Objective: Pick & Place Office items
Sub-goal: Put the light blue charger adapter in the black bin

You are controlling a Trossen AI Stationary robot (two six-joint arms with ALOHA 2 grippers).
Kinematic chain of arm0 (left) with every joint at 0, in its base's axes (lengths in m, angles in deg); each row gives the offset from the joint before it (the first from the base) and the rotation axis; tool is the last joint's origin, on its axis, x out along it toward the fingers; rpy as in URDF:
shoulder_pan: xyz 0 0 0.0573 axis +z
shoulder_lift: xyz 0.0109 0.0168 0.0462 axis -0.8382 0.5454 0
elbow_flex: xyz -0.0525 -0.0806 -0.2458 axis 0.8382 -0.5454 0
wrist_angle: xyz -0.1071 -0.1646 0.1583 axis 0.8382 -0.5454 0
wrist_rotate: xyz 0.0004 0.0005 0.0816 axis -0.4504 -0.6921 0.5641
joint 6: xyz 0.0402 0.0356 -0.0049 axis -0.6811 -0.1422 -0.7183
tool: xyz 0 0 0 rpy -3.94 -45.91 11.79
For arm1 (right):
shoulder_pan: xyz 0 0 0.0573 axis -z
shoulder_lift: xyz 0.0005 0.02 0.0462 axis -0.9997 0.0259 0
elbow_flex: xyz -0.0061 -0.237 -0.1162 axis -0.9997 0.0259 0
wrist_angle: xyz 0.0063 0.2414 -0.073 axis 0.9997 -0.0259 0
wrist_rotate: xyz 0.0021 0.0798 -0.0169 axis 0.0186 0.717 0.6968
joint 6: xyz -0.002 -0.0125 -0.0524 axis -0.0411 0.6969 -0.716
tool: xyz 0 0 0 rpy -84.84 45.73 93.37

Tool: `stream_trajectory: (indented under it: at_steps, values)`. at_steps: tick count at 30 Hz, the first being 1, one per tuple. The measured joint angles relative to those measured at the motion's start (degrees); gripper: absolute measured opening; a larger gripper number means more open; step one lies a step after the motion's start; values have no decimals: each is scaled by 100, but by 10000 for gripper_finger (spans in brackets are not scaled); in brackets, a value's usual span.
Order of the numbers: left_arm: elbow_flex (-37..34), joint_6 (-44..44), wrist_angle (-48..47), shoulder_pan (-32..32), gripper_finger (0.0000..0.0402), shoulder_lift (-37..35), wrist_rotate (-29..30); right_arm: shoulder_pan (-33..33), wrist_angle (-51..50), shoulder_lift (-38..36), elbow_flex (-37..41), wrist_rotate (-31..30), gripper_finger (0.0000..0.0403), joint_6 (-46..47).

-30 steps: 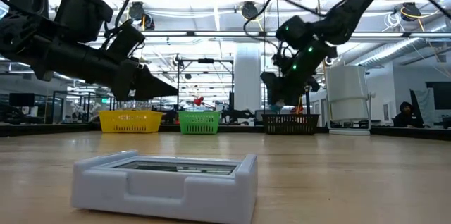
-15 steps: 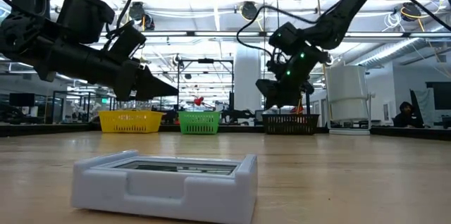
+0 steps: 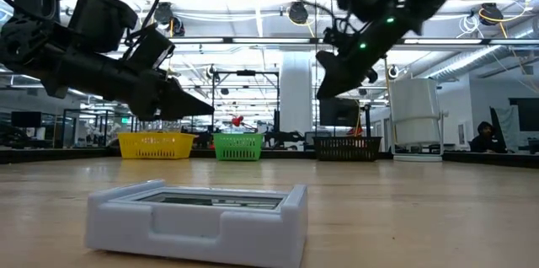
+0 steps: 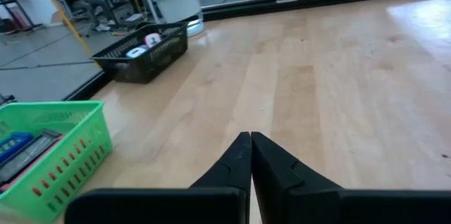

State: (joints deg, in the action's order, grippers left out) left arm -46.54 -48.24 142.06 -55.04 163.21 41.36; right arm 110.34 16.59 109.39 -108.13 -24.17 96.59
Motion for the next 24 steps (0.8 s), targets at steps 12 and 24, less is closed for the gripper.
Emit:
stream_trajectory:
  at_steps: [12,24]
  values:
    - [0,89,-10,-14,5,0,-342,-1668,2105,-310,1705,248,15,622]
    - [2,150,-43,-10,30,0,-340,-3178,1065,-254,1135,-1343,11,1348]
